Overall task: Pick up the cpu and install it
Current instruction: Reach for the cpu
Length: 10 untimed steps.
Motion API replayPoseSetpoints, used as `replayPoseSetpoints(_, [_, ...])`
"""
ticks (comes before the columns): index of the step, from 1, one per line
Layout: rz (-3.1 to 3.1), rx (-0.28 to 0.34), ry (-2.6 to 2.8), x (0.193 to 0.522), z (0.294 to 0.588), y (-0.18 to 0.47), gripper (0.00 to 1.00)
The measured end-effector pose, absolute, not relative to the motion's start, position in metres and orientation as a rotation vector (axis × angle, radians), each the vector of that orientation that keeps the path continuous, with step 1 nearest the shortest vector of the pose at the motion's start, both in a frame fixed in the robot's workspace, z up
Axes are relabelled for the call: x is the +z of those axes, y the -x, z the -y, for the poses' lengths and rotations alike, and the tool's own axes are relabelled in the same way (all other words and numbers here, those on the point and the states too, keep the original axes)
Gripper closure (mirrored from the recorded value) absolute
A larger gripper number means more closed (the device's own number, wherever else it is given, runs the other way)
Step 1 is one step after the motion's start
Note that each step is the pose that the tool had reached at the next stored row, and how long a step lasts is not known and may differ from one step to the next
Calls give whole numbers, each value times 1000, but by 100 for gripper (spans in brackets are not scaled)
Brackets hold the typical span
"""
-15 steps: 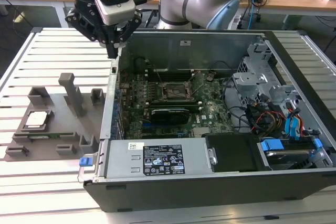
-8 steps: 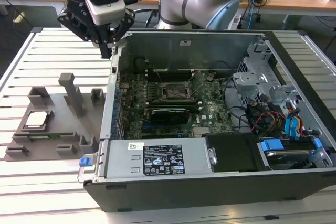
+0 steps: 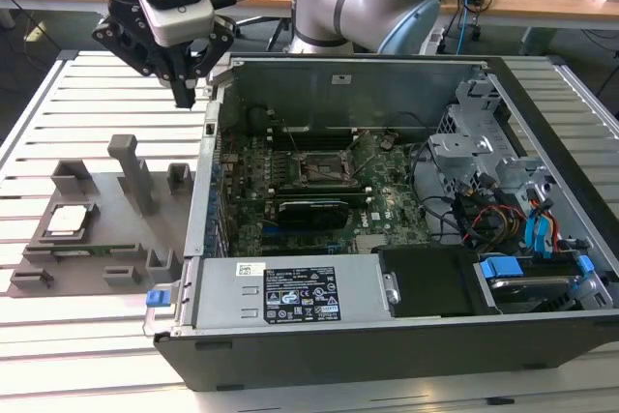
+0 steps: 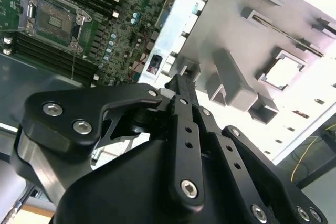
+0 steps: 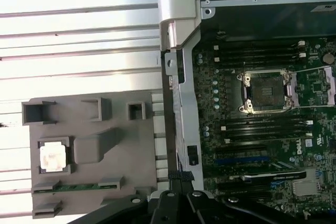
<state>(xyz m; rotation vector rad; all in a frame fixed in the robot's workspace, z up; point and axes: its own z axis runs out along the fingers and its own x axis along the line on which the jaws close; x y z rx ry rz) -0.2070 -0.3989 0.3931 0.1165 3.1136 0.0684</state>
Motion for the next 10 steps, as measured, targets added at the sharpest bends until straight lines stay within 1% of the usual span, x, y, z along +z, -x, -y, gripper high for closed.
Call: replayPoseSetpoints(10, [-3114,68,-117,393,399,222,89])
